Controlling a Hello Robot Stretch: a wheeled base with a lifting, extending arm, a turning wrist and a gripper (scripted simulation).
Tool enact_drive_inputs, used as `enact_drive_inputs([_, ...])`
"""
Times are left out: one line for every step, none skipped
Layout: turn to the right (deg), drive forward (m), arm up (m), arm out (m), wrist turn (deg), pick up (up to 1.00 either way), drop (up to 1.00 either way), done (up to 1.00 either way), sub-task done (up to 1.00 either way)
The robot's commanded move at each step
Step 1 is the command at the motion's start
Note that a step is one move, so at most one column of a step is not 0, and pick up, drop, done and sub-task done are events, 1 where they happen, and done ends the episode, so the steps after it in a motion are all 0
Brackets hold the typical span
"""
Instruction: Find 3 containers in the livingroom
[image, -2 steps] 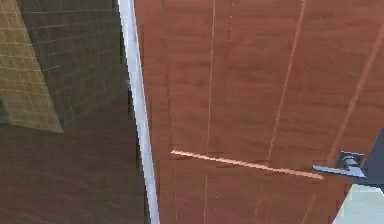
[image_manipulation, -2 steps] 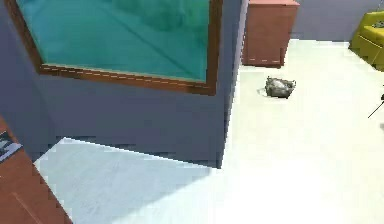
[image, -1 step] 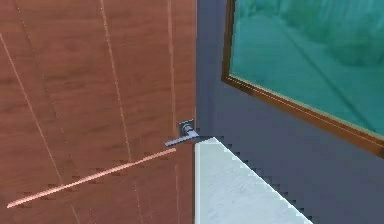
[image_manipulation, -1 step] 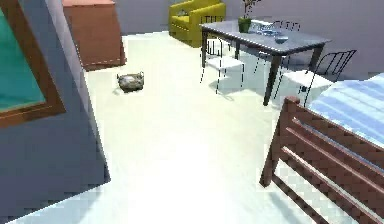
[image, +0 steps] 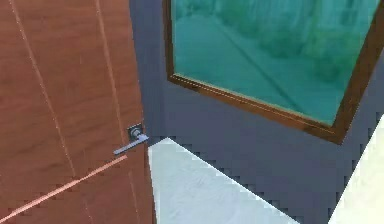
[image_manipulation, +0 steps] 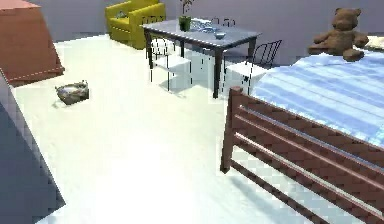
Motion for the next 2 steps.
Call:
enact_drive_inputs([0.0, 0.20, 0.00, 0.00, 0.0, 0.00, 0.00, 0.00, 0.00])
enact_drive_inputs([-45.0, 0.00, 0.00, 0.00, 0.0, 0.00, 0.00, 0.00, 0.00])
